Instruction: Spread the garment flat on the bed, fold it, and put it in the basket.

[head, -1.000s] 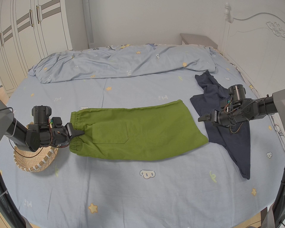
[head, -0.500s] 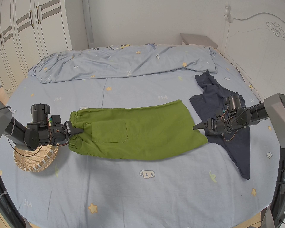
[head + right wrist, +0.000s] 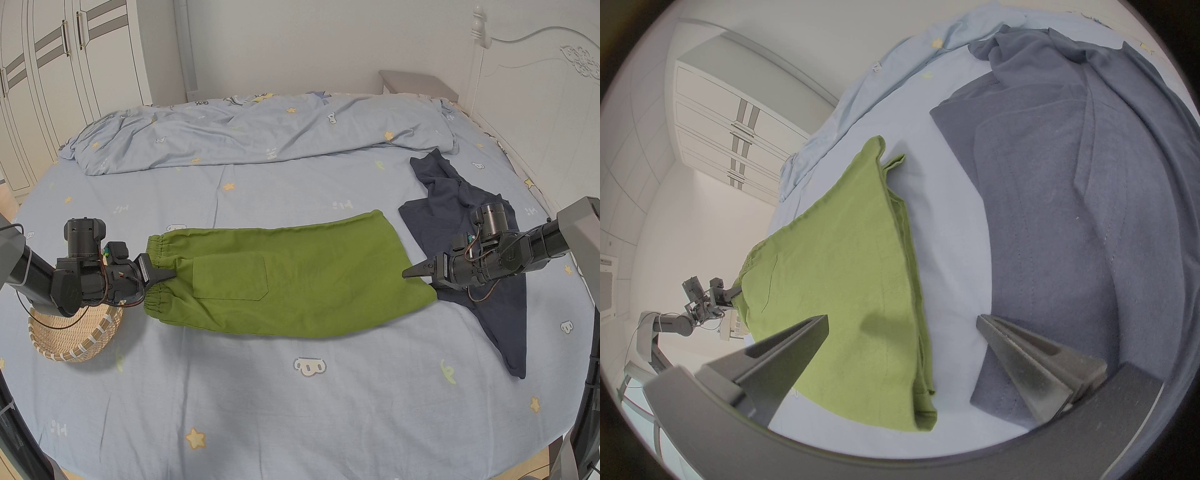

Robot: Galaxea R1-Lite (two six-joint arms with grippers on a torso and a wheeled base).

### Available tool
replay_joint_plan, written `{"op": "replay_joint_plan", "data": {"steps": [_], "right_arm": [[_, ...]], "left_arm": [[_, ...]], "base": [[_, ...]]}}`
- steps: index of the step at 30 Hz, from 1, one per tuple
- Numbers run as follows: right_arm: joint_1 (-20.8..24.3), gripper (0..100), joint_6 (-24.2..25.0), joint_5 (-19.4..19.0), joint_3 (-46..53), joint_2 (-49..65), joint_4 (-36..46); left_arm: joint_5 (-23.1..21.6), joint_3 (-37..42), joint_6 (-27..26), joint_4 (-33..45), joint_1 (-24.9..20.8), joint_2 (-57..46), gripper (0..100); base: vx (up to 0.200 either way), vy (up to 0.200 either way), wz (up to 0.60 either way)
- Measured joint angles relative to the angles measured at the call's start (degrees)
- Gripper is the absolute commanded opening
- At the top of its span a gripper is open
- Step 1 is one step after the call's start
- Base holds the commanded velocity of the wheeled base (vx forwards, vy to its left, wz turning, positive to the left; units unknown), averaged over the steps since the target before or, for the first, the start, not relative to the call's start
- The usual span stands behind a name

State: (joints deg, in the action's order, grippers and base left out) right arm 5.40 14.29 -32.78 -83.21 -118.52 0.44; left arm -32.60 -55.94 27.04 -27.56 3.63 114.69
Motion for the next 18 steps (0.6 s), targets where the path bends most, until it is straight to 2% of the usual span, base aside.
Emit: {"op": "replay_joint_plan", "data": {"steps": [10,18], "right_arm": [[1.1,100,0.0,-0.1,1.9,2.1,0.1],[2.0,100,-0.1,-0.1,1.6,2.2,3.6]], "left_arm": [[0.0,0.1,0.0,0.0,-0.1,-0.1,0],[0.0,0.0,0.0,0.0,0.0,-0.1,0]], "base": [[0.0,0.0,0.0],[0.0,0.0,0.0]]}}
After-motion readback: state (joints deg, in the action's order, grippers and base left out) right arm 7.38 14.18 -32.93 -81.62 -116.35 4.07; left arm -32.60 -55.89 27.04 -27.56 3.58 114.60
